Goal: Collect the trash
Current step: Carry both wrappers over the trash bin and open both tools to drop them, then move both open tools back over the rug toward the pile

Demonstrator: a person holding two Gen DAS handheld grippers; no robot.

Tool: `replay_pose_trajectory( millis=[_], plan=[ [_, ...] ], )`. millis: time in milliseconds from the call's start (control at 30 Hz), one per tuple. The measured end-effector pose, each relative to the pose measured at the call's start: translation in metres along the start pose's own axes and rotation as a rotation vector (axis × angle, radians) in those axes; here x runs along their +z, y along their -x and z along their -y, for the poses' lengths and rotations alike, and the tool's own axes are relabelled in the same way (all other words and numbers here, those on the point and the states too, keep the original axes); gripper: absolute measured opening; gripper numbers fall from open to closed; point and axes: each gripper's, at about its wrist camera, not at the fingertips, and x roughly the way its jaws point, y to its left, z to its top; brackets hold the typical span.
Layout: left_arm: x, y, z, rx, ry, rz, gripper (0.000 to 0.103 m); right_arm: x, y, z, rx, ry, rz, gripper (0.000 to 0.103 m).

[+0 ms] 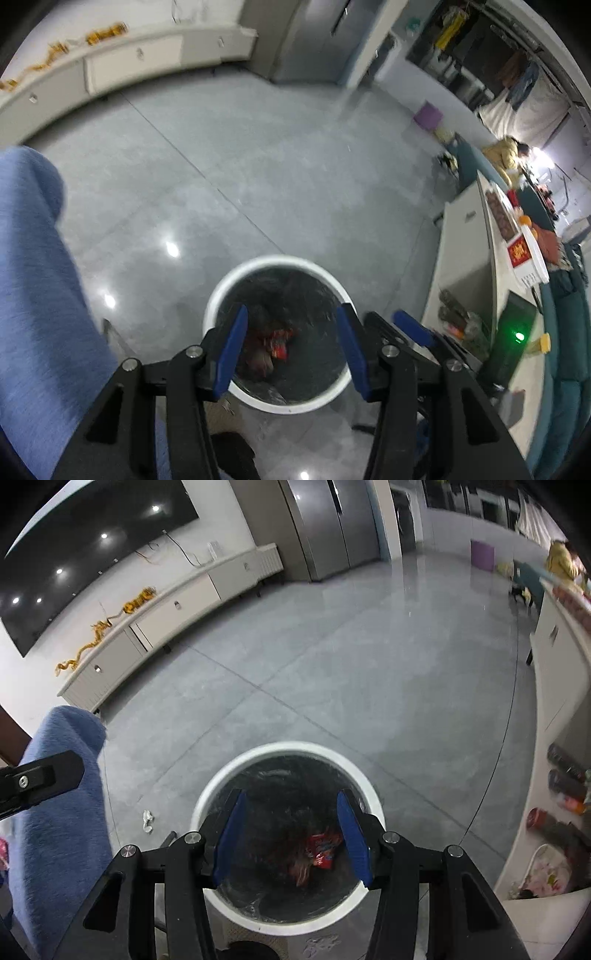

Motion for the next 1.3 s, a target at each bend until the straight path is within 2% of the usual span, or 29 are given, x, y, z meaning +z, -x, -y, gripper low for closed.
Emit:
replay_pose_trajectory(
  millis=[167,267,333,433,733,833,867,933,1033,1300],
  plan=[
    [-0.021,0.066,0.006,0.052,0.041,0.173,0.049,-0.001,0.055,-0.027,-0.013,0.050,0.098,0.054],
    [-0.040,0.108,0.005,0.126,0.049,0.286,0.049,-0.011,0.092,-0.046,-0.012,0.086,0.150,0.057],
    [-0.054,0.132,0.000,0.176,0.059,0.330,0.063,-0.021,0.118,-0.061,0.015,0.106,0.185,0.058],
    [-0.084,0.172,-0.014,0.238,0.088,0.406,0.067,-0.033,0.152,-0.084,0.031,0.151,0.229,0.062],
    [-0.162,0.256,-0.046,0.391,0.107,0.472,0.067,-0.083,0.229,-0.154,0.075,0.331,0.342,0.072],
    [-0.186,0.287,-0.051,0.471,0.115,0.521,0.067,-0.096,0.243,-0.170,0.086,0.369,0.360,0.074],
    [-0.192,0.298,-0.053,0.495,0.121,0.539,0.069,-0.100,0.248,-0.175,0.090,0.381,0.367,0.076],
    [-0.203,0.324,-0.057,0.560,0.127,0.592,0.079,-0.107,0.255,-0.184,0.100,0.392,0.378,0.077],
    [-0.220,0.350,-0.059,0.640,0.123,0.653,0.084,-0.116,0.262,-0.192,0.112,0.389,0.385,0.078],
    [-0.255,0.387,-0.067,0.662,0.128,0.713,0.086,-0.143,0.291,-0.216,0.118,0.425,0.430,0.082]
  ],
)
